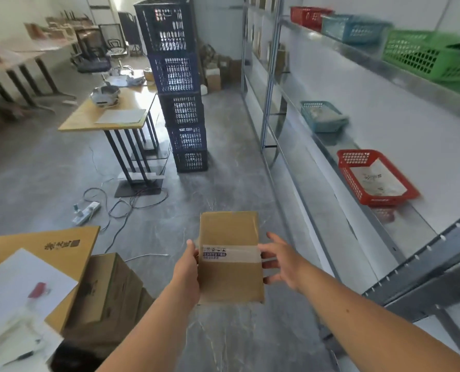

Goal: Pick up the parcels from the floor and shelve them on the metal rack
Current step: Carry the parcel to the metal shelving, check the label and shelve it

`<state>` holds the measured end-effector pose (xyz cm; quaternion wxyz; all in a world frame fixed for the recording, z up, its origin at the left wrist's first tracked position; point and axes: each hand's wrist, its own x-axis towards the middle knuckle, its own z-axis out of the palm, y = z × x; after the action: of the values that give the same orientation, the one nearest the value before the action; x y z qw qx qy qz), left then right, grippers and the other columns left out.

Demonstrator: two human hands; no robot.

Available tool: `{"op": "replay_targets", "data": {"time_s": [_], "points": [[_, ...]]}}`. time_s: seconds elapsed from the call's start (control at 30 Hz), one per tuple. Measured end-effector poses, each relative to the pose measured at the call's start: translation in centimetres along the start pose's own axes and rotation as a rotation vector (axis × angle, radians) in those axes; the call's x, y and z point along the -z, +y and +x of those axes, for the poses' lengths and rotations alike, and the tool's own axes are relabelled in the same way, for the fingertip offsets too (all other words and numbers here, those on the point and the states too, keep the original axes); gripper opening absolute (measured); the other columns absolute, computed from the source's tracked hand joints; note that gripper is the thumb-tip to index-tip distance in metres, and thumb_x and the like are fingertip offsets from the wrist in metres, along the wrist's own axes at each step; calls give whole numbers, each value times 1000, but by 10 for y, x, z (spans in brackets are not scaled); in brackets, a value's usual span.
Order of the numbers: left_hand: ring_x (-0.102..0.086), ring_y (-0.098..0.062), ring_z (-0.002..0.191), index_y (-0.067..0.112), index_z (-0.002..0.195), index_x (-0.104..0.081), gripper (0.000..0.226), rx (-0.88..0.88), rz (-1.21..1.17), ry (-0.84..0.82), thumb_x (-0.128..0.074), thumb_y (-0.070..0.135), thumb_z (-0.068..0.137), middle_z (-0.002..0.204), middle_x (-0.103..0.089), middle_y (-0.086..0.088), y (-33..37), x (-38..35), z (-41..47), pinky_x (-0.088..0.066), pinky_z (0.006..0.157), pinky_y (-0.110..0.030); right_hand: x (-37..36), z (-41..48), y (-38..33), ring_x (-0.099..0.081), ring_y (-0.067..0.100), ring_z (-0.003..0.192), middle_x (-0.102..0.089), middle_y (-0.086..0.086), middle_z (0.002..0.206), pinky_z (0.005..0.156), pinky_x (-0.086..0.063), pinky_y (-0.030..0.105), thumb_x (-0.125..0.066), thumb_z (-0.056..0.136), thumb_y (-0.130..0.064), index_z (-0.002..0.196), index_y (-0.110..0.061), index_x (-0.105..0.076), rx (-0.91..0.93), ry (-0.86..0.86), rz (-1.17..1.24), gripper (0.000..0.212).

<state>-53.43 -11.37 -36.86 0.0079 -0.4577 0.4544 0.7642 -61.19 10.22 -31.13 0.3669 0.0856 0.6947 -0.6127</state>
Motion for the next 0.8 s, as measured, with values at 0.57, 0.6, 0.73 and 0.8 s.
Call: {"op": "replay_targets", "data": {"time_s": [0.57, 0.6, 0.73, 0.8], "points": [[-64, -18, 114, 28, 118, -68, 49, -418, 108, -201, -33, 61, 107, 121, -71, 8, 158, -4, -101, -46, 98, -40, -16, -85, -157, -60, 45, 125, -57, 14, 140, 95, -55, 70, -59, 102, -43, 141, -37, -61, 331, -62, -5, 40], [-63, -19, 115, 28, 118, -68, 50, -441, 102, -211, -33, 62, 107, 122, -71, 7, 168, -6, -107, -46, 99, -41, -17, -90, -165, -60, 45, 125, -56, 13, 141, 95, -54, 71, -60, 102, -42, 140, -35, -61, 352, -58, 10, 39], [-65, -27, 120, 22, 123, -71, 50, -483, 67, -269, -38, 57, 108, 120, -75, -4, 204, -14, -135, -46, 112, -49, -18, -114, -200, -61, 46, 125, -58, 17, 141, 97, -52, 73, -59, 102, -43, 133, -32, -63, 424, -71, 57, 33], [-67, -28, 115, 20, 120, -73, 48, -504, 47, -291, -41, 53, 109, 106, -82, -4, 220, -19, -148, -47, 110, -50, -17, -126, -218, -62, 45, 125, -60, 17, 139, 99, -51, 72, -55, 103, -50, 132, -32, -63, 445, -76, 70, 36]]}}
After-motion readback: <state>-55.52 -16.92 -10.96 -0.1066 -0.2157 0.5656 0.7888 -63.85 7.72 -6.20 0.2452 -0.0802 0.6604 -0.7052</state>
